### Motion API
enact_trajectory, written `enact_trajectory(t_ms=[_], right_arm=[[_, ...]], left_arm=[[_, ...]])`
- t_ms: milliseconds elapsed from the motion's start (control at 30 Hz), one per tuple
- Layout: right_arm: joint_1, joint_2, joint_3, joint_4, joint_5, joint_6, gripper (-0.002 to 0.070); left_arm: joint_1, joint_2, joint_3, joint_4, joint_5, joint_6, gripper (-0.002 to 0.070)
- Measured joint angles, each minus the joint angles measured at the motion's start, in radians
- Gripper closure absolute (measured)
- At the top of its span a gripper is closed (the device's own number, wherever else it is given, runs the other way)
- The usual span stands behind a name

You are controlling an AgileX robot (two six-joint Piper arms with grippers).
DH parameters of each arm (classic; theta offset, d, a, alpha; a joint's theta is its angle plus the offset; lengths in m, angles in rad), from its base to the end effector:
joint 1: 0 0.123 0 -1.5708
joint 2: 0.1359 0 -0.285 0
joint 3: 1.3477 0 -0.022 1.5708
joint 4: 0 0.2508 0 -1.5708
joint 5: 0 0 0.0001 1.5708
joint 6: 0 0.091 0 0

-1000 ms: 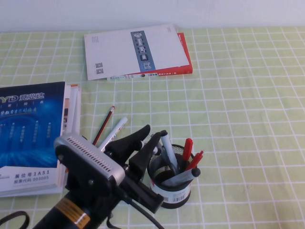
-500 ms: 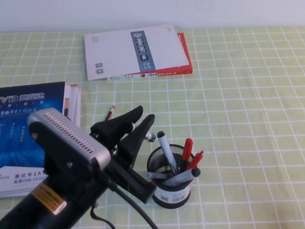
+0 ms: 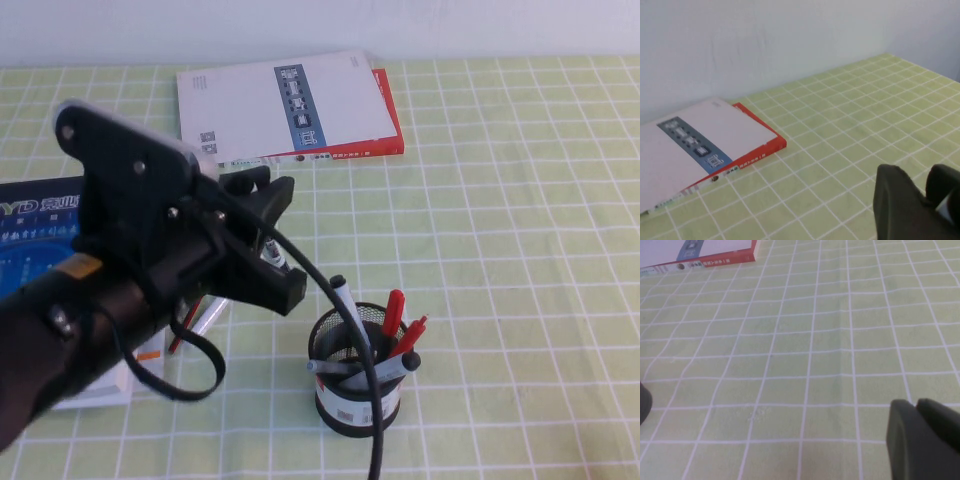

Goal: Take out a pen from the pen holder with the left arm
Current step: Place the pen on the table

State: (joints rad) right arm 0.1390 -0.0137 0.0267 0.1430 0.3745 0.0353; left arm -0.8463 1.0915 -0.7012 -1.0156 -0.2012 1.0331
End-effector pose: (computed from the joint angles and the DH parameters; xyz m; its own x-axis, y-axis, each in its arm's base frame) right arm 0.0513 0.0120 0.1716 -0.3170 0.1248 -0.9402 -0.1365 0.9750 0.1754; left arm 0.1692 -0.1680 0.3200 -0.1123 0.1665 -0.9796 0.6308 0.7737 0.0592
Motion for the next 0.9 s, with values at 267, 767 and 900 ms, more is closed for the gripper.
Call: enact_trajectory(t_ms=[267,767,900], right_arm=[[0.0,0.0,0.0,0.0,0.0,0.0,0.0691],[0.0,0.0,0.0,0.0,0.0,0.0,0.0691],[0.0,0.0,0.0,0.0,0.0,0.0,0.0691]], left_arm=[[0.216,0.082,-0.086,-0.053,0.36,0.015,0.0587],[0.309,0.128,-0.093,-0.051,0.45,0.011,0.0587],[0.309,0.134,-0.093,-0.042,0.46,0.007,0.0587]])
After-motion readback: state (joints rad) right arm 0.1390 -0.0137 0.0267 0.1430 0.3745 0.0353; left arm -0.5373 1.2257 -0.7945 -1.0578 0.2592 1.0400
